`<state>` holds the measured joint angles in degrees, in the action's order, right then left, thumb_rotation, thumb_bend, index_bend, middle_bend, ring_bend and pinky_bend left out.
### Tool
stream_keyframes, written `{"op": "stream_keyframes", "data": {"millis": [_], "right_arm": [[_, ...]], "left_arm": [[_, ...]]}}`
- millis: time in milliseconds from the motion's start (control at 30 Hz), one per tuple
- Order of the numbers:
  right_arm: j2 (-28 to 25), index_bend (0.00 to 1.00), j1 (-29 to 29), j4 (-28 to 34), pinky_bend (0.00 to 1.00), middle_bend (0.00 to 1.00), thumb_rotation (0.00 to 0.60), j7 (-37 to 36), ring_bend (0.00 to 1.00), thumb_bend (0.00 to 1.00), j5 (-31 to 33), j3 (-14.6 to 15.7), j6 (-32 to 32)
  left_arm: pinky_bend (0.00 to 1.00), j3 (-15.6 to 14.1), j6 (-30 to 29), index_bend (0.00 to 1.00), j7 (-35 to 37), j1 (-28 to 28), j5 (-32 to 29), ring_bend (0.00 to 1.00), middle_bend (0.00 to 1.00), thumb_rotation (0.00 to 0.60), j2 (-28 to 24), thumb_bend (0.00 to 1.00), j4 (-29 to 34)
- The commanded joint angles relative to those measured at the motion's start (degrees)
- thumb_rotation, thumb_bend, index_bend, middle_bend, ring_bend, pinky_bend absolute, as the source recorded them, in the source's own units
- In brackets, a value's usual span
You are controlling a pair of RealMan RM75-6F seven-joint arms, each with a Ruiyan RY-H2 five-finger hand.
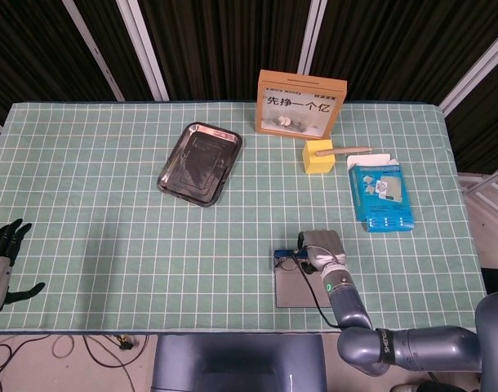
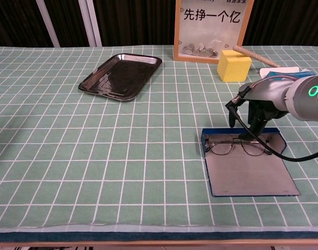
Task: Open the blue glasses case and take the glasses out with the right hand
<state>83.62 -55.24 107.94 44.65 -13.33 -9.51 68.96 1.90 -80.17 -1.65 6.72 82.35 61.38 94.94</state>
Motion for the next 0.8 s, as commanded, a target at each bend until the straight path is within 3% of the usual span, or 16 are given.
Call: {"op": "stream_keyframes", "data": {"millis": [33,800], "right_arm": [[0.47,0.41,0.38,-1.16,1.00,0.98,0.600,-0.80,0.99,0.39,-0.35,-0.17,-0.12],[0.90,0.47,1.79,-1.87,1.00,0.98,0.600,-1.82,0.99,0.39,-1.02,-0.68,-0.04]], "left_arm": [[0.00,0.00,-0.05,0.00,-0.01,-0.01,0.04,0.00,0.00,0.600,0.03,0.07,0.02],[0.00,0.01,0.04,0.00,-0.04,0.00,-0.11,0.00,0.00,0.600,0.00,0.07,0.07]]}}
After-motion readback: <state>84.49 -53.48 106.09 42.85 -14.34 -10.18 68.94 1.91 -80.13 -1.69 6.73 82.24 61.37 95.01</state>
